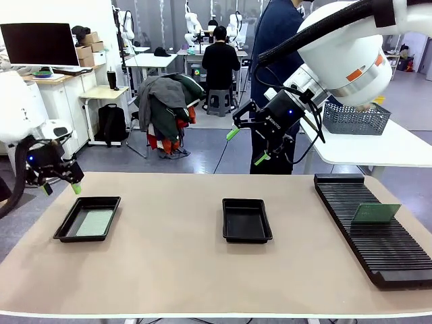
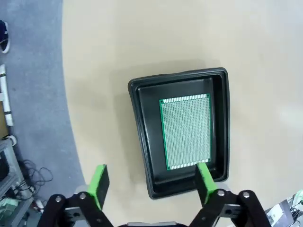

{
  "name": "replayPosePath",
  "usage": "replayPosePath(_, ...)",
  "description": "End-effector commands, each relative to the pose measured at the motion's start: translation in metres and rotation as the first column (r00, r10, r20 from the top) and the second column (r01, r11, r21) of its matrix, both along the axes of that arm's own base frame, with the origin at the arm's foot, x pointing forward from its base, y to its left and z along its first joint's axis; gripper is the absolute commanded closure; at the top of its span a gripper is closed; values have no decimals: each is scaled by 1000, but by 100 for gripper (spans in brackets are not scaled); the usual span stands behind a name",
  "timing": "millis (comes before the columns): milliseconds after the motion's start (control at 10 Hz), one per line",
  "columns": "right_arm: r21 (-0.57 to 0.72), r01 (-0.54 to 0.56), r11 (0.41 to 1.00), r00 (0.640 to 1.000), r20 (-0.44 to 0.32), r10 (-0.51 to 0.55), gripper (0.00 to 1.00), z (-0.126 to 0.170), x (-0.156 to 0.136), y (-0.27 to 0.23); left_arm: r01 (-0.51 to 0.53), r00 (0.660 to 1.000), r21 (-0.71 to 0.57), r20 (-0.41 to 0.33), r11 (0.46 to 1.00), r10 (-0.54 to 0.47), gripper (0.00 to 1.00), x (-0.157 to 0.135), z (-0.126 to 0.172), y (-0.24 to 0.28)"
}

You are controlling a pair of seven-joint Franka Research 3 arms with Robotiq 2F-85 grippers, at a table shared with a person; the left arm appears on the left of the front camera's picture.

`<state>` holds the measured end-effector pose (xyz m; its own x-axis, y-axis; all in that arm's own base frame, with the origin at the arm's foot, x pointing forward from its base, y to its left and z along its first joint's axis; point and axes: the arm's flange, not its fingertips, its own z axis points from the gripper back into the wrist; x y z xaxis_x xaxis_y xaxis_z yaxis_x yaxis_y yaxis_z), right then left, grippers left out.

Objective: Inspect and transfer BCBs to ESD trays.
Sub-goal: Pick up the ESD tray and place it on the left side of the table.

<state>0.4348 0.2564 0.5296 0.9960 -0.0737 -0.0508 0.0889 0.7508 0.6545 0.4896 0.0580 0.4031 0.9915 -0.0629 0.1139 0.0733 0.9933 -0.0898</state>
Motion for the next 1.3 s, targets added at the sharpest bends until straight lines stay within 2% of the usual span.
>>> replayPosePath(0, -10, 9, 1000, 1000, 4, -9, 0, 0, 3, 2, 21, 999, 64, -45, 998, -19, 0, 0, 24, -17)
replayPosePath(400, -10, 9, 1000, 1000, 4, -9, 0, 0, 3, 2, 43, 997, 108, -66, 993, -35, 0, 2, 58, -34)
replayPosePath(600, -10, 9, 1000, 1000, 4, -9, 0, 0, 3, 2, 19, 997, 131, -71, 991, -10, 0, 0, 72, -36)
replayPosePath(700, -10, 9, 1000, 1000, 4, -9, 0, 0, 3, 2, 56, 997, 85, -49, 995, -52, 0, 3, 60, -33)
replayPosePath(1200, -10, 9, 1000, 1000, 4, -9, 0, 0, 3, 2, 56, 997, 85, -49, 995, -52, 0, 3, 60, -33)
